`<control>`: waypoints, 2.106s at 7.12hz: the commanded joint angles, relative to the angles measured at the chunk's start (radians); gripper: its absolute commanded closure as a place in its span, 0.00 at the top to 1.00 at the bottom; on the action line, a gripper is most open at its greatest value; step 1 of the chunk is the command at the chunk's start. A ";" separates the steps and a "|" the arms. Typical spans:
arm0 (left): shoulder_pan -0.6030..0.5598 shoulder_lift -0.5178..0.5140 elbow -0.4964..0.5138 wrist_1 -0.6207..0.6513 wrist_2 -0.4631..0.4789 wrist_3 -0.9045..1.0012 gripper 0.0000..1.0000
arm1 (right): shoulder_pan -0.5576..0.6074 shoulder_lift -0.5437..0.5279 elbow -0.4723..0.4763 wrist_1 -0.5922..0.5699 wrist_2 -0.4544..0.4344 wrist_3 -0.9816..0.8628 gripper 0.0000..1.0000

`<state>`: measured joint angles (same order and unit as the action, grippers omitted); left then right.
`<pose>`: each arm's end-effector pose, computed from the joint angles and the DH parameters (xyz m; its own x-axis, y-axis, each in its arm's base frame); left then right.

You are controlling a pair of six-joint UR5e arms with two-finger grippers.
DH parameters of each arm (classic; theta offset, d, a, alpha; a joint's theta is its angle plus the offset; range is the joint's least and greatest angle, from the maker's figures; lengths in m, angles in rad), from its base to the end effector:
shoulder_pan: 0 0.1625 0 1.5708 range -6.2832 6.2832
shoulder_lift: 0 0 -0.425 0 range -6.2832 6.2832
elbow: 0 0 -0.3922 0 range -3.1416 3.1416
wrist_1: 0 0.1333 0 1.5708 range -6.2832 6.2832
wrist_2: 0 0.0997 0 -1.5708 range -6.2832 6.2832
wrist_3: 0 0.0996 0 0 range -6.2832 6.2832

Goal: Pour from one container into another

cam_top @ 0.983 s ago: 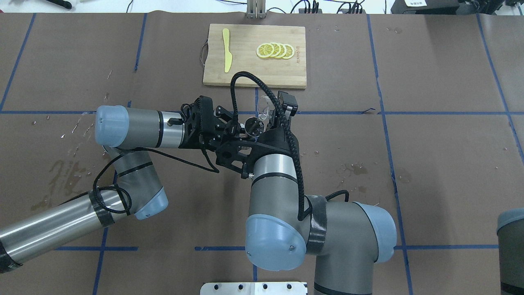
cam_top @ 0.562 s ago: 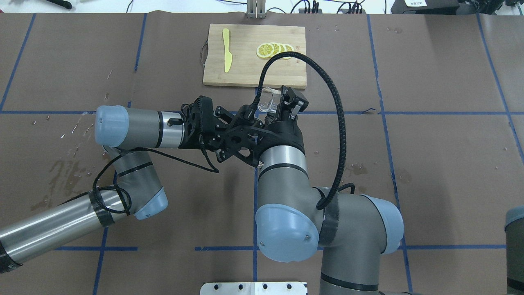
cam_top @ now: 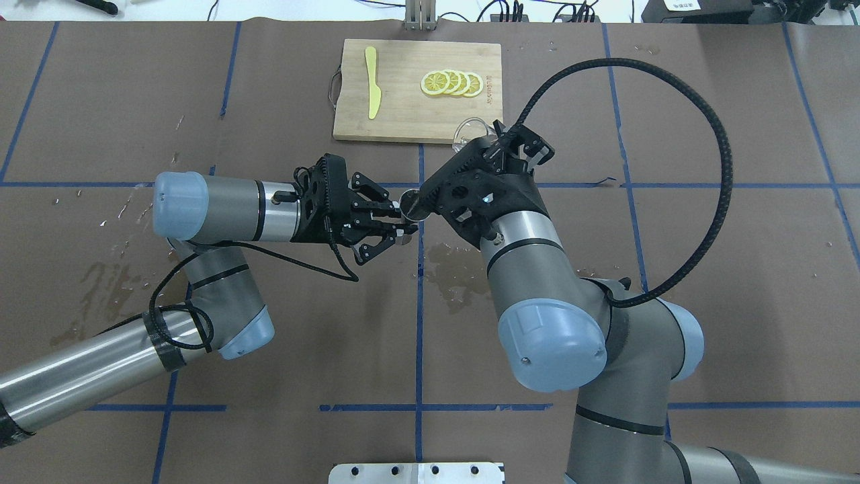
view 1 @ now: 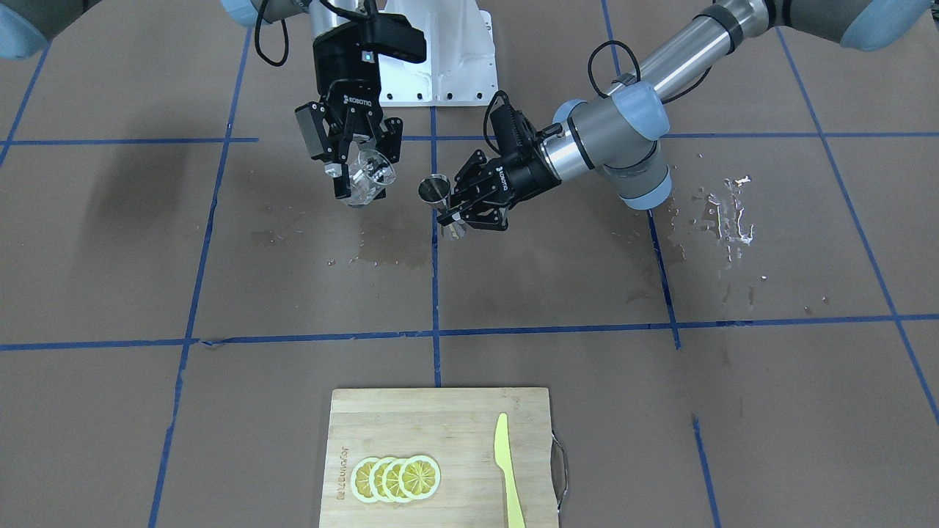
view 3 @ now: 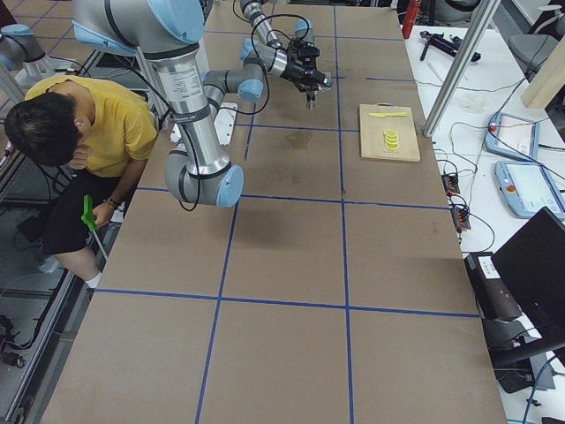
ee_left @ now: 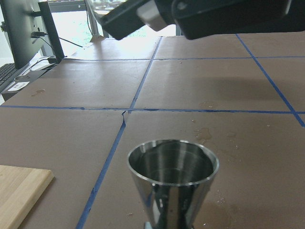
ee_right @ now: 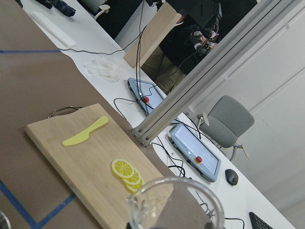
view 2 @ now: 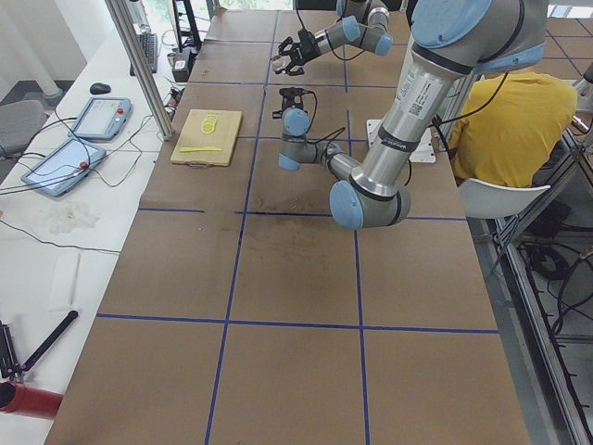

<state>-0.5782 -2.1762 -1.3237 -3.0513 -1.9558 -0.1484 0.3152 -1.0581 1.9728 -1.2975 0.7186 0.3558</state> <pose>0.5102 -0.4474 0.2538 0.1682 0.9848 -0.0442 0.2494 0.0009 0.9684 -0.4543 -0.3672 0.1541 0.9373 -0.3435 0.0596 0.0305 0.2512 0.9675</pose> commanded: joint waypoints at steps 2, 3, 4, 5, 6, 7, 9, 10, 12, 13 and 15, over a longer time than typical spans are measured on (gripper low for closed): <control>-0.005 0.006 -0.003 -0.021 0.000 -0.052 0.00 | 0.048 -0.036 -0.005 0.049 0.022 0.049 0.00; -0.011 0.006 -0.003 -0.024 0.000 -0.056 0.00 | 0.056 -0.049 -0.005 0.056 0.033 0.048 0.00; -0.020 0.021 -0.003 -0.050 0.000 -0.080 0.00 | 0.059 -0.056 -0.005 0.058 0.035 0.049 0.00; -0.037 0.054 -0.020 -0.088 -0.003 -0.100 0.00 | 0.064 -0.056 -0.006 0.064 0.035 0.051 0.00; -0.052 0.081 -0.043 -0.092 -0.005 -0.106 0.00 | 0.067 -0.056 -0.006 0.064 0.035 0.055 0.00; -0.072 0.108 -0.069 -0.095 -0.011 -0.132 0.00 | 0.073 -0.056 -0.008 0.064 0.035 0.055 0.00; -0.077 0.203 -0.111 -0.171 -0.009 -0.201 0.00 | 0.085 -0.054 -0.018 0.064 0.035 0.055 0.00; -0.078 0.254 -0.111 -0.234 -0.009 -0.235 0.00 | 0.085 -0.054 -0.020 0.064 0.035 0.055 0.00; -0.084 0.353 -0.111 -0.346 -0.002 -0.279 0.00 | 0.085 -0.054 -0.023 0.064 0.033 0.055 0.00; -0.085 0.407 -0.111 -0.418 0.000 -0.315 0.00 | 0.087 -0.056 -0.026 0.064 0.033 0.055 0.00; -0.091 0.569 -0.200 -0.471 0.055 -0.324 0.00 | 0.085 -0.056 -0.031 0.064 0.033 0.055 0.00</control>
<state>-0.6668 -1.7070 -1.4660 -3.4925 -1.9431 -0.4631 0.4008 -1.1135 1.9439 -1.2333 0.7517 0.4111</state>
